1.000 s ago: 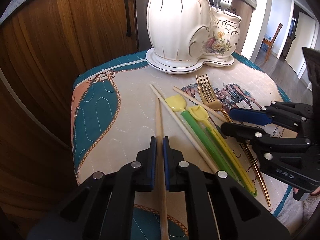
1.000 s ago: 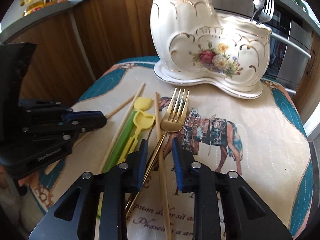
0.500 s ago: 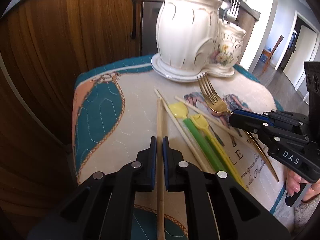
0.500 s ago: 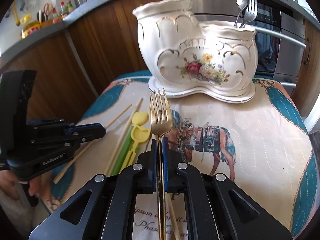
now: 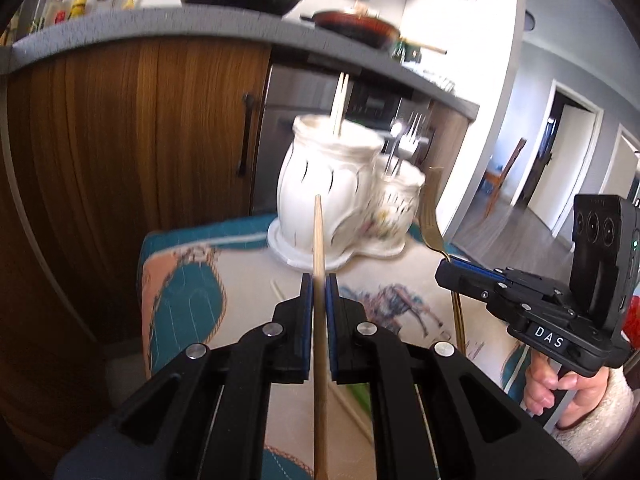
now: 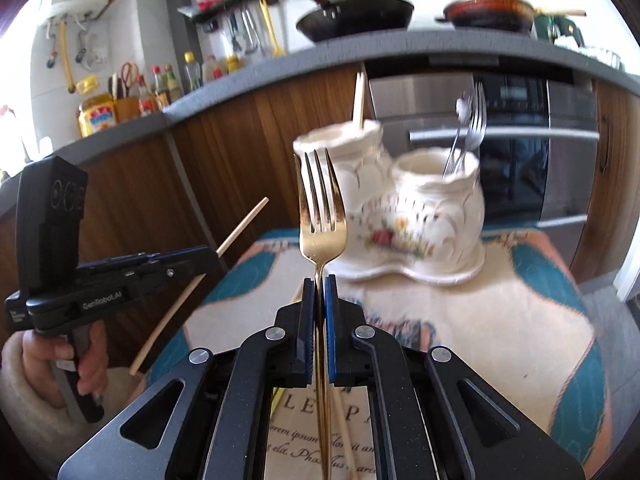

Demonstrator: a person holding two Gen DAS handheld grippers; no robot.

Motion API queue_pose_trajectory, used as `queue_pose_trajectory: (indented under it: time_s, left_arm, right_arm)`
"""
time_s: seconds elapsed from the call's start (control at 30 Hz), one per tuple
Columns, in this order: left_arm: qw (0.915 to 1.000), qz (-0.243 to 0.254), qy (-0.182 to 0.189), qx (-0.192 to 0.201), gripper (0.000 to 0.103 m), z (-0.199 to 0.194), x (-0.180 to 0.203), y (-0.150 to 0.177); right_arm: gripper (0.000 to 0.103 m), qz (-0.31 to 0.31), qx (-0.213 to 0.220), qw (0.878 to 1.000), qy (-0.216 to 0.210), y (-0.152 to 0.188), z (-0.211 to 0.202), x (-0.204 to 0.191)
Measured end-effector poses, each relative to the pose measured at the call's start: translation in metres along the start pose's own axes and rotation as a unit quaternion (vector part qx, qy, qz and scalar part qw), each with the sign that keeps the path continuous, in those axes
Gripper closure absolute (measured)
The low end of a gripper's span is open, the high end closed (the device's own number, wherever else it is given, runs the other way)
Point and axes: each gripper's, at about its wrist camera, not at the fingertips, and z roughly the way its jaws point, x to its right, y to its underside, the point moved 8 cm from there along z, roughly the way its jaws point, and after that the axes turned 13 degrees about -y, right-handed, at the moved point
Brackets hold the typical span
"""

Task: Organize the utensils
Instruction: 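Lift the chopstick with the left tool while the right tool carries the gold fork to the holder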

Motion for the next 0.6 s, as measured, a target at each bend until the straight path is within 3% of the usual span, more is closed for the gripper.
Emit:
queue_pose_trajectory:
  time_s: [0.2, 0.4, 0.6]
  left_arm:
    - [0.9983, -0.011, 0.018, 0.055, 0.097, -0.016, 0.003, -0.02]
    - [0.9962, -0.008, 0.025, 0.083, 0.097, -0.024, 0.004, -0.031]
    - [0.9932, 0.001, 0.024, 0.114, 0.097, -0.019, 0.004, -0.049]
  right_arm:
    - [0.097, -0.03, 0.06, 0.998, 0.013, -0.021, -0.019, -0.008]
    - [0.097, -0.055, 0.131, 0.989, 0.041, -0.042, -0.042, -0.008]
    - [0.097, -0.056, 0.142, 0.987, 0.046, -0.075, -0.041, 0.001]
